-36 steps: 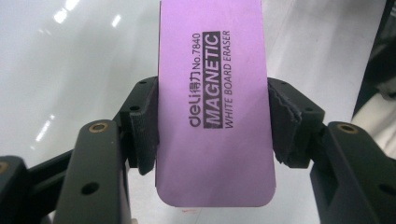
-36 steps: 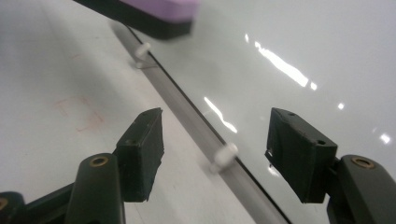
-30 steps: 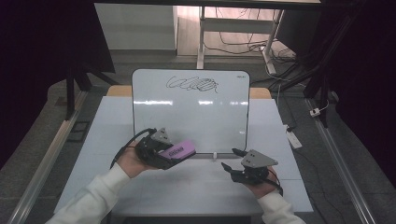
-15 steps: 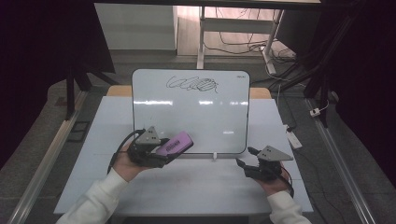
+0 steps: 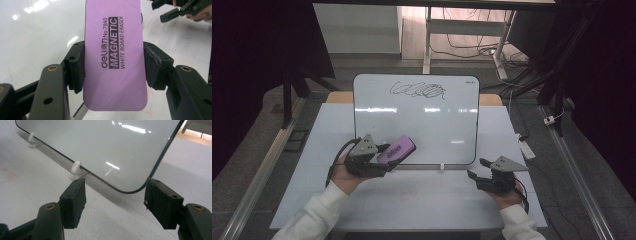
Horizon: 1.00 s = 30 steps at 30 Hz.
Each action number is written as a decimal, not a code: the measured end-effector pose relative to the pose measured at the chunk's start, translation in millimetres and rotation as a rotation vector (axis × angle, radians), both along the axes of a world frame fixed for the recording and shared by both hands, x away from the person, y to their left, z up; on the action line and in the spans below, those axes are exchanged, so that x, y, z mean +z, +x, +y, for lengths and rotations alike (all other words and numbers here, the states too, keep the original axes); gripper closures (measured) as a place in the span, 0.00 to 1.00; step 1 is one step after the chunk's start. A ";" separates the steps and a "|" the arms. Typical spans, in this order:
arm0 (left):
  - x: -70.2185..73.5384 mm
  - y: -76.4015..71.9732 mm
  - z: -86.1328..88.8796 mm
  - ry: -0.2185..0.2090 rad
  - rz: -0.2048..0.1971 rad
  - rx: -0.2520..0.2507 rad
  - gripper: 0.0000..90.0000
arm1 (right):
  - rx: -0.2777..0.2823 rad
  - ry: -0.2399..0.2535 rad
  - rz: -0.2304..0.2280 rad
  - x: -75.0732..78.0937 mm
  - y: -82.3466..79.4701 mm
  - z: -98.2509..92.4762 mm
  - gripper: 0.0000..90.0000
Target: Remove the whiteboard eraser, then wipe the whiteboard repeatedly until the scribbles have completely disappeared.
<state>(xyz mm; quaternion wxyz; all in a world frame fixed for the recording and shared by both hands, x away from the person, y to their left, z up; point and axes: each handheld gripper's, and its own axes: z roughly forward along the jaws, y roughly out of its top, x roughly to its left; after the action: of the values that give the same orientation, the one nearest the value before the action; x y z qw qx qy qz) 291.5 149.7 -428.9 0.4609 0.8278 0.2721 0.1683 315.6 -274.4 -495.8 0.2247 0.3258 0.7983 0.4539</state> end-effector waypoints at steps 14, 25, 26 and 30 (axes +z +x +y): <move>24.0 14.1 8.5 -0.052 -0.140 0.091 0.46 | -0.013 0.000 -0.016 -0.4 0.0 -2.4 0.36; 46.6 67.5 9.3 0.039 -0.247 0.266 0.46 | -0.016 -0.014 -0.022 -2.0 1.2 -2.3 0.36; 48.7 71.5 9.7 0.048 -0.253 0.279 0.46 | -0.016 -0.015 -0.024 -2.0 1.1 -2.2 0.36; 57.0 82.2 10.2 0.078 -0.277 0.315 0.46 | -0.018 -0.016 -0.021 -2.4 0.8 -2.7 0.36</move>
<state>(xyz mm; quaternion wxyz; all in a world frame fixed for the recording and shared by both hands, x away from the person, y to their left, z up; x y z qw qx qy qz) 373.7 159.9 -372.0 0.4296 0.7611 0.3256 0.3606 316.4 -277.1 -498.2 0.2396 0.3264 0.7966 0.4488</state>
